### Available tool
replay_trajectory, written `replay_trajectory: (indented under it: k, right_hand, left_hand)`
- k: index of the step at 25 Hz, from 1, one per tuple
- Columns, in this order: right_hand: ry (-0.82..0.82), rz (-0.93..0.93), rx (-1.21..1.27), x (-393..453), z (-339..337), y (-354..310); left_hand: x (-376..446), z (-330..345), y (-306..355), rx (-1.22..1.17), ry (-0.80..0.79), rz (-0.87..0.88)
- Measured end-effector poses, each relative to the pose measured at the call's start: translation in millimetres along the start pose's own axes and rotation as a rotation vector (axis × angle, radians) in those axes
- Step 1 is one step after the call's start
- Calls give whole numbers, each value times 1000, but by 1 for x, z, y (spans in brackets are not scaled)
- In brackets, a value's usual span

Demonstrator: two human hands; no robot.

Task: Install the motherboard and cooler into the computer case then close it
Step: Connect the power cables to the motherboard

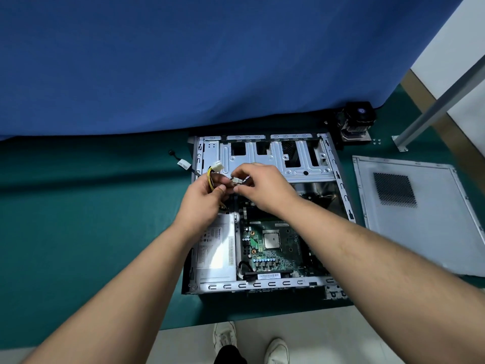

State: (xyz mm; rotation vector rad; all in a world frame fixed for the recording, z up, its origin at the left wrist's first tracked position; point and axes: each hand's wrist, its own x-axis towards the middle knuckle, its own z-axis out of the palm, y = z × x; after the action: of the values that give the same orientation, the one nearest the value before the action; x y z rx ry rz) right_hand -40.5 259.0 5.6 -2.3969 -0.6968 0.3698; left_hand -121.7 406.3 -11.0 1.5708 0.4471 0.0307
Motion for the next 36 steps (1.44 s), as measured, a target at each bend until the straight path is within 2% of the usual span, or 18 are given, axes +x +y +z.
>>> replay_trajectory:
  k: [3, 7, 12, 15, 19, 22, 30, 36]
  right_hand:
    - [111, -14, -98, 2, 8, -3]
    - [173, -18, -224, -4, 0, 5]
    - [243, 96, -327, -27, -32, 38]
    - [205, 163, -413, -52, -40, 58]
    - [132, 216, -393, -70, -20, 59]
    - [116, 271, -382, -65, -5, 59]
    - [94, 459, -195, -43, 26, 85]
    - [-2, 431, -254, -19, 31, 120]
  left_hand:
    - [-1, -2, 3, 74, 20, 19]
    - [-6, -11, 13, 323, 51, 98]
    - [-2, -25, 16, 228, -4, 43]
    - [3, -33, 8, 429, 37, 129]
    - [4, -23, 1, 635, 99, 305]
    - [11, -11, -5, 833, 56, 439]
    - [21, 0, -26, 1160, 35, 483]
    - [25, 5, -33, 1259, 66, 478]
